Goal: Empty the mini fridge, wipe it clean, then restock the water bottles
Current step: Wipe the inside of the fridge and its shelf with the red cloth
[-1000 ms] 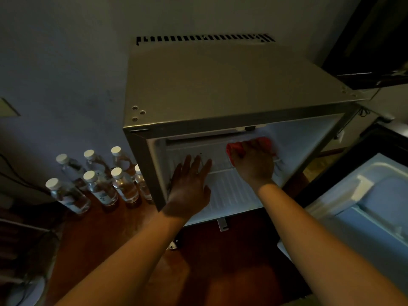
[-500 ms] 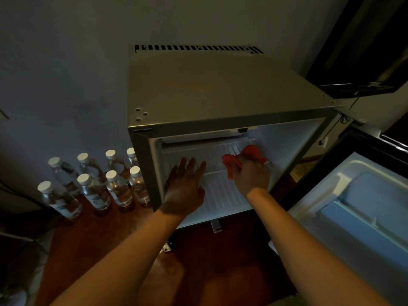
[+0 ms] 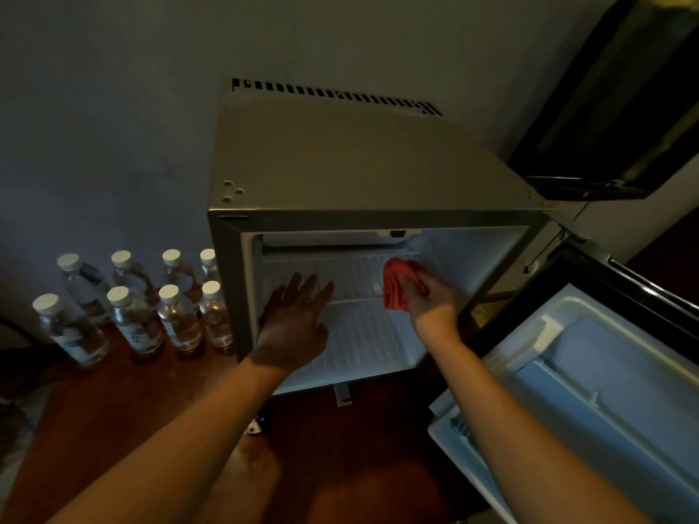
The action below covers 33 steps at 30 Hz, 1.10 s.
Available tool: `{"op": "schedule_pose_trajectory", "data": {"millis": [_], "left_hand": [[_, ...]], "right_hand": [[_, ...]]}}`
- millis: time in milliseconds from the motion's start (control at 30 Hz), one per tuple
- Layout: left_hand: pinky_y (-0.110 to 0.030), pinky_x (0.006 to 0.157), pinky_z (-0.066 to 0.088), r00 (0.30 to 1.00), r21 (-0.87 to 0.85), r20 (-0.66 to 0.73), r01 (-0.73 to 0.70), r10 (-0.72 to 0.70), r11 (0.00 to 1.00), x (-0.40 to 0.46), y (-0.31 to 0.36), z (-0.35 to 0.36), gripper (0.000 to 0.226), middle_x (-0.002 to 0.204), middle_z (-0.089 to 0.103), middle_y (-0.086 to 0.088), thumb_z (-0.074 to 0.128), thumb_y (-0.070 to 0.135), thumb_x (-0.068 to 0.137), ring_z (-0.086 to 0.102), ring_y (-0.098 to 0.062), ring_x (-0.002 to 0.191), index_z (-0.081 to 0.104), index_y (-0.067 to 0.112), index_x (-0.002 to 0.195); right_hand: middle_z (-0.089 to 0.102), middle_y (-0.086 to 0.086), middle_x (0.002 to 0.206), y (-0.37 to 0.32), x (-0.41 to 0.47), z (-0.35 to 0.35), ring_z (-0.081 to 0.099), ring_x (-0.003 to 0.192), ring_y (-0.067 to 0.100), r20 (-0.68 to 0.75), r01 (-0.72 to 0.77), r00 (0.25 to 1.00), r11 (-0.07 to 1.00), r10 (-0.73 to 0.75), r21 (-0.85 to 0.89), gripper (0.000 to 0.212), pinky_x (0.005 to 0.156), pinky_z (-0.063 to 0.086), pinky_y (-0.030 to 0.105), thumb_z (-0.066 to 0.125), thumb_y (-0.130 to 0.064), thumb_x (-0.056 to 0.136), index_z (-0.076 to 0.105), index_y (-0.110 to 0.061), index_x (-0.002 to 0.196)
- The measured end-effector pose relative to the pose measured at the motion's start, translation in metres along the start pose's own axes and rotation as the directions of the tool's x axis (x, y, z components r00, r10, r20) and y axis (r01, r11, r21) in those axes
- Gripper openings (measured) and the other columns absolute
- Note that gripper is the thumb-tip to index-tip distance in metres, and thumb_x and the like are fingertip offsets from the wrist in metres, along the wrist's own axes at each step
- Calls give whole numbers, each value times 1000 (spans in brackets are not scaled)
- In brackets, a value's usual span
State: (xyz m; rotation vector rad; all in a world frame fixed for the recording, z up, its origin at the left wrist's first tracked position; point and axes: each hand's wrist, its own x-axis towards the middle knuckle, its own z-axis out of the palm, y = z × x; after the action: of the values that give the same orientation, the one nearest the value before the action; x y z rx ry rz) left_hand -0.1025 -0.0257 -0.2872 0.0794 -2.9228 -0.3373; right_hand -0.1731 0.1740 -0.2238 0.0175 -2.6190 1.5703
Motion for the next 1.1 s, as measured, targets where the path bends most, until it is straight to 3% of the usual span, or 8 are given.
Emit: {"op": "schedule_pose_trajectory", "data": {"millis": [133, 233, 300, 400, 567, 667, 767, 1100], "left_hand": [[-43, 119, -8, 998, 30, 9, 59, -59, 998, 0, 8, -4, 73, 166, 13, 1, 53, 44, 96, 2, -23, 153, 14, 37, 157], [-51, 119, -9, 991, 45, 14, 130, -131, 990, 3, 21, -6, 68, 165, 17, 0, 47, 52, 96, 5, -25, 153, 20, 36, 156], [-53, 120, -8, 989, 47, 4, 145, -145, 988, 5, 30, -7, 64, 162, 23, -5, 47, 51, 96, 10, -27, 152, 28, 33, 154], [-54, 120, -7, 983, 23, -14, 183, -183, 983, 8, 41, -5, 60, 160, 23, -12, 49, 48, 95, 10, -31, 151, 35, 29, 151], [-60, 118, 5, 974, -74, -185, 118, -129, 990, 17, 43, 0, 58, 145, 46, -18, 66, 35, 84, 33, -38, 142, 54, 19, 138], [-60, 115, 15, 958, -111, -285, -4, -28, 994, 30, 46, 2, 50, 135, 57, -15, 59, 41, 81, 45, -38, 133, 65, 19, 125], [-57, 115, 17, 979, -163, -193, -96, 64, 982, 48, 55, 1, 56, 144, 52, -12, 46, 49, 87, 39, -36, 139, 59, 23, 135], [-56, 119, -5, 966, -6, 197, -172, 169, 985, 73, 70, 5, 60, 167, 5, -4, 15, 57, 103, 0, -31, 153, 13, 33, 158]], "right_hand": [[68, 0, 98, -7, -1, -11, 65, 94, 15, -49, 24, 999, 997, -20, 76, 22, 88, 52, 31, 57, -21, 98, 68, -11, 114], [69, 6, 97, -24, 7, -31, 65, 91, 22, -43, 196, 977, 956, -210, -218, 26, 79, 49, 30, 55, -26, 99, 68, -9, 112], [69, 10, 101, -33, 16, -44, 66, 88, 28, 111, 487, 839, 646, -532, -588, 22, 73, 54, 32, 58, -22, 96, 69, -12, 113], [70, 12, 94, -40, 24, -53, 69, 78, 28, 504, 715, 453, -38, -736, -698, 23, 58, 56, 34, 54, -10, 87, 70, -8, 103], [70, 14, 76, -78, 20, -63, 68, 60, 27, 737, 628, 195, -495, -647, -600, 23, 49, 51, 28, 51, -6, 76, 73, -2, 80], [68, 19, 105, -88, 30, -68, 69, 92, 29, 809, 578, 478, -571, -342, -583, 28, 70, 56, 33, 71, -6, 73, 71, 0, 101], [38, 19, 144, -80, 39, -77, 39, 133, 34, 653, 516, 757, -600, -13, -611, 48, 106, 38, 44, 52, -19, 98, 40, -5, 141], [58, 16, 131, -53, 63, -63, 56, 120, 36, 559, 512, 828, -471, 47, -719, 71, 98, 48, 48, 9, -35, 86, 65, -6, 120]]}}
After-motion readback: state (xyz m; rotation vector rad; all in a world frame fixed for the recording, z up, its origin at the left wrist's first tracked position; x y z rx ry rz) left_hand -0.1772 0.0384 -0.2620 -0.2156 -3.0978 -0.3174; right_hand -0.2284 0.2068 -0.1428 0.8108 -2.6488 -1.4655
